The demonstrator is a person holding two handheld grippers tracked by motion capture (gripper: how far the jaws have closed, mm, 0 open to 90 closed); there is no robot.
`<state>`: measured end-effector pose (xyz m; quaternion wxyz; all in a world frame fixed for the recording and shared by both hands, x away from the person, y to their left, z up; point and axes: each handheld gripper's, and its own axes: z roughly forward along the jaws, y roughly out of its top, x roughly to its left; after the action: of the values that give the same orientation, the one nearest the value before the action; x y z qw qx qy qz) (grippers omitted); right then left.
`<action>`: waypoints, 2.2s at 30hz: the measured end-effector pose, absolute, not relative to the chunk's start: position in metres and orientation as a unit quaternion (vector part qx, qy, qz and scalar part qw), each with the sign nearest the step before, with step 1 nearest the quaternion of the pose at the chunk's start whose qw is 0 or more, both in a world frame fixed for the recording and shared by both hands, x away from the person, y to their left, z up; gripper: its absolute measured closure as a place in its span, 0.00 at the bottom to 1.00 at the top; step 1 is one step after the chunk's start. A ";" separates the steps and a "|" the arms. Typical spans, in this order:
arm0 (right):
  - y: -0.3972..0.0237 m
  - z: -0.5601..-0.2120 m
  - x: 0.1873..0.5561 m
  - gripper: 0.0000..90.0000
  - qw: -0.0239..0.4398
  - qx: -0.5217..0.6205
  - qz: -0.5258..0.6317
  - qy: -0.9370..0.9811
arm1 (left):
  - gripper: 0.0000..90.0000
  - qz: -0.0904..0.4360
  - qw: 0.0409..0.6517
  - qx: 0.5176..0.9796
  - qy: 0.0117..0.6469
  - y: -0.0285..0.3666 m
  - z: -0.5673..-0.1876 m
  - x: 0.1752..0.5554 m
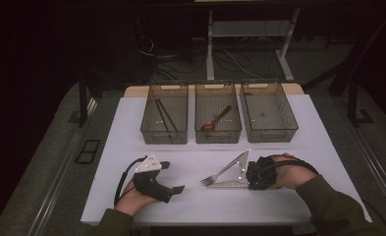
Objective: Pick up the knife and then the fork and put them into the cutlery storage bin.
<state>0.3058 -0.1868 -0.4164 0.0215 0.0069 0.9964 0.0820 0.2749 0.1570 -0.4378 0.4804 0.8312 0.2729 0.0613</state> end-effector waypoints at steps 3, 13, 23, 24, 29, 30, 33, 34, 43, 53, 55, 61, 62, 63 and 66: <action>-0.191 -0.413 0.303 0.88 0.017 0.012 0.097 0.995 | 0.00 0.062 0.480 0.831 0.273 0.157 -0.438 0.275; -0.220 -0.396 0.300 0.88 0.014 0.067 0.208 0.976 | 0.00 0.062 0.482 0.830 0.274 0.158 -0.438 0.275; -0.260 -0.387 0.313 0.88 0.041 0.189 0.335 0.922 | 0.00 0.065 0.486 0.828 0.272 0.159 -0.437 0.275; -0.263 -0.386 0.314 0.88 0.046 0.201 0.343 0.916 | 0.00 0.065 0.488 0.828 0.270 0.159 -0.437 0.275; -0.274 -0.374 0.320 0.88 0.058 0.251 0.386 0.886 | 0.00 0.073 0.497 0.823 0.266 0.163 -0.437 0.276; -0.277 -0.371 0.321 0.88 0.063 0.256 0.389 0.882 | 0.00 0.073 0.497 0.823 0.265 0.163 -0.437 0.277; -0.283 -0.359 0.326 0.88 0.083 0.282 0.396 0.870 | 0.00 0.076 0.496 0.824 0.261 0.164 -0.438 0.278; -0.285 -0.355 0.329 0.88 0.092 0.292 0.400 0.864 | 0.00 0.075 0.497 0.824 0.260 0.164 -0.438 0.278; -0.300 -0.317 0.364 0.88 0.140 0.354 0.410 0.829 | 0.00 0.075 0.501 0.821 0.264 0.167 -0.438 0.279; -0.309 -0.295 0.407 0.88 0.175 0.402 0.406 0.802 | 0.00 0.074 0.502 0.820 0.265 0.167 -0.438 0.279; -0.310 -0.296 0.416 0.88 0.180 0.411 0.402 0.798 | 0.00 0.074 0.503 0.819 0.265 0.167 -0.437 0.279; -0.317 -0.306 0.438 0.88 0.192 0.434 0.389 0.790 | 0.00 0.073 0.503 0.820 0.262 0.167 -0.437 0.279; -0.318 -0.308 0.441 0.88 0.190 0.439 0.387 0.788 | 0.00 0.072 0.503 0.820 0.264 0.167 -0.437 0.278; -0.319 -0.312 0.445 0.88 0.188 0.441 0.384 0.789 | 0.00 0.072 0.503 0.820 0.264 0.167 -0.437 0.278; -0.320 -0.323 0.451 0.88 0.182 0.450 0.372 0.791 | 0.00 0.073 0.505 0.818 0.264 0.167 -0.437 0.278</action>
<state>0.4513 -0.3204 -0.3225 0.1818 0.4502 0.7911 0.3720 0.2776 0.1666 -0.4368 0.5052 0.8184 0.2641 0.0725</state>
